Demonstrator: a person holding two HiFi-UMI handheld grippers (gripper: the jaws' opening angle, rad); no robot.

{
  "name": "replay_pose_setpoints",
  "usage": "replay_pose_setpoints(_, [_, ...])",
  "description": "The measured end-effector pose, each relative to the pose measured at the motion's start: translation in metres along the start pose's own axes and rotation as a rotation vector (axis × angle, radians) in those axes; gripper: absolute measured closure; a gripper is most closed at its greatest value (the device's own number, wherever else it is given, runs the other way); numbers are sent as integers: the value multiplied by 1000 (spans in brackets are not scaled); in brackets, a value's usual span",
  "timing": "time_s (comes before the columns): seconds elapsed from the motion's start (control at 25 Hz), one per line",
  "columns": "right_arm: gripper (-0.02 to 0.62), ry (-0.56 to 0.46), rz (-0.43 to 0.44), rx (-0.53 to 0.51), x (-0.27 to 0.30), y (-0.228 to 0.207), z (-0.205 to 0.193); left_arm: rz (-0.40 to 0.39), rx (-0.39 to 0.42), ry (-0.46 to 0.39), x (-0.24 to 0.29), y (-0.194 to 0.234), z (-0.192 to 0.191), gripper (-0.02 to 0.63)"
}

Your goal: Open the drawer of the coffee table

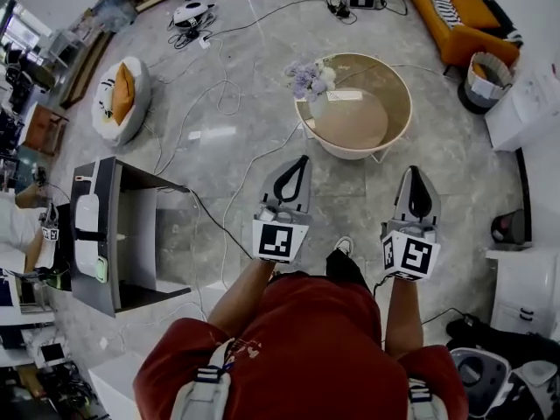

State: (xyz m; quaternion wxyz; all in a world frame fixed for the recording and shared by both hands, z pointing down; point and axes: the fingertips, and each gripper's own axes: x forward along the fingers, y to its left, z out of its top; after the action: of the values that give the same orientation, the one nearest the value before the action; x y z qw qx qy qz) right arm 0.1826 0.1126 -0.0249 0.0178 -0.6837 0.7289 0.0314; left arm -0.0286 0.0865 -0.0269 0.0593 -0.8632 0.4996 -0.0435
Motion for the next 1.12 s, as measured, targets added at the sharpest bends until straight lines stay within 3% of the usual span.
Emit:
replay_pose_setpoints(0.28, [572,9,46,-12,74,-29,-13,35,13,14,62,14,-3,598])
replay_pose_setpoints(0.72, [572,98,32,22,126,-1,-73,-30,-46,94,102,38,-71,598])
replay_pose_setpoints(0.84, [572,128,35,24,141,12,-108,-40,-33,110,114,49,-105,598])
replay_pose_setpoints(0.96, [572,170,33,24,146,27,-162,-74,39,8,127,53,-135,598])
replay_pose_setpoints(1.12, [572,222,25,68,142,47,-256,-72,-16,47,133,51,-229,598])
